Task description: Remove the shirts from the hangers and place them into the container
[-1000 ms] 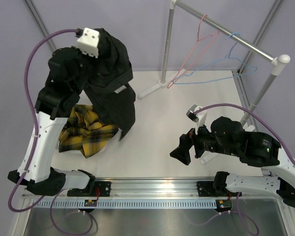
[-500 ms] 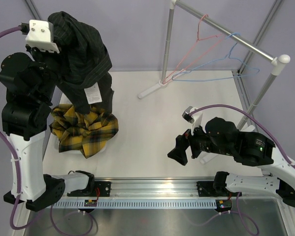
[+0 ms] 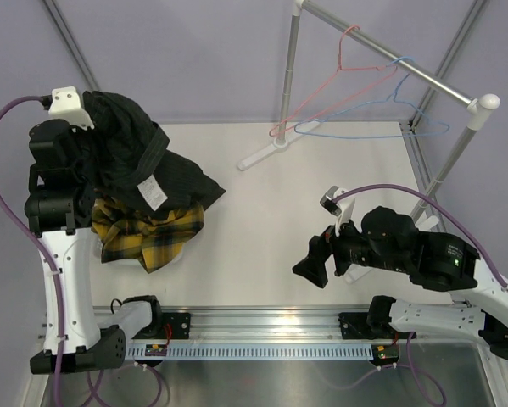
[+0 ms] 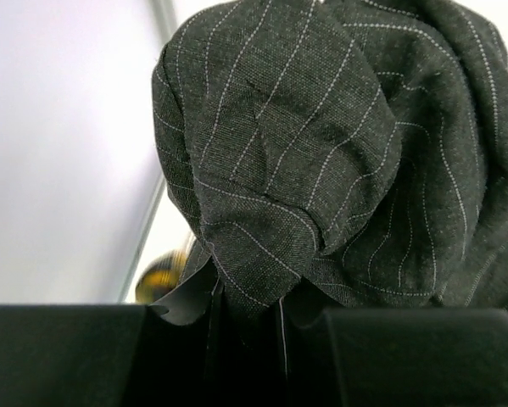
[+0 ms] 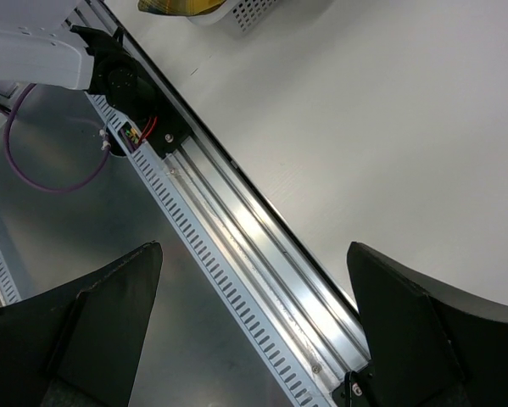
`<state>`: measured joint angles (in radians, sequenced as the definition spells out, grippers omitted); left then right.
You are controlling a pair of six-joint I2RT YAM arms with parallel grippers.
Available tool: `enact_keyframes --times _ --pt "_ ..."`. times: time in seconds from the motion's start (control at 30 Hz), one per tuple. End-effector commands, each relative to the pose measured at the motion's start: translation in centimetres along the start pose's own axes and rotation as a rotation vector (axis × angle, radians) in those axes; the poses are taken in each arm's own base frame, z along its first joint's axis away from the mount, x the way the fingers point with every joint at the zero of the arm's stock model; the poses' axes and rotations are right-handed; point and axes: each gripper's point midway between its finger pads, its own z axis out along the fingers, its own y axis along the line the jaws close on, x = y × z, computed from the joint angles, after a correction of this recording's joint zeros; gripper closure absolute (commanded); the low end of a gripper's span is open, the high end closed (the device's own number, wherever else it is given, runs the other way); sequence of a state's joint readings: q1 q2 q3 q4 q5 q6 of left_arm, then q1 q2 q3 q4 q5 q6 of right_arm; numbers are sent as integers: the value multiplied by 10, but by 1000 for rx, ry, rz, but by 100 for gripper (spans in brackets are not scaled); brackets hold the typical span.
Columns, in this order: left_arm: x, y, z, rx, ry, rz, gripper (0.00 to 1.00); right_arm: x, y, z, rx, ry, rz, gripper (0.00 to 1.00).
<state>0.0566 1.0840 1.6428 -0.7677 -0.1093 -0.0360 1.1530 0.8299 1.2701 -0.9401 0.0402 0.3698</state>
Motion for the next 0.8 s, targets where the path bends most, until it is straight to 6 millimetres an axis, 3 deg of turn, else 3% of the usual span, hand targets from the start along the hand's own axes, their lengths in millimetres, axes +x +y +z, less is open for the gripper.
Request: enact_keyframes --times 0.0,0.13,0.23,0.5,0.77 --pt "-14 2 -14 34 -94 -89 100 -3 4 -1 -24 -24 -7 1" --pt "2 15 -19 -11 -72 -116 100 -2 4 -3 -32 -29 -7 1" --pt "-6 22 -25 -14 -77 -125 100 -3 6 -5 -39 -38 -6 0" --pt "-84 40 -51 -109 -216 -111 100 1 4 -7 -37 -29 -3 1" --pt "-105 46 -59 -145 -266 -129 100 -2 5 -9 -39 -30 -15 1"
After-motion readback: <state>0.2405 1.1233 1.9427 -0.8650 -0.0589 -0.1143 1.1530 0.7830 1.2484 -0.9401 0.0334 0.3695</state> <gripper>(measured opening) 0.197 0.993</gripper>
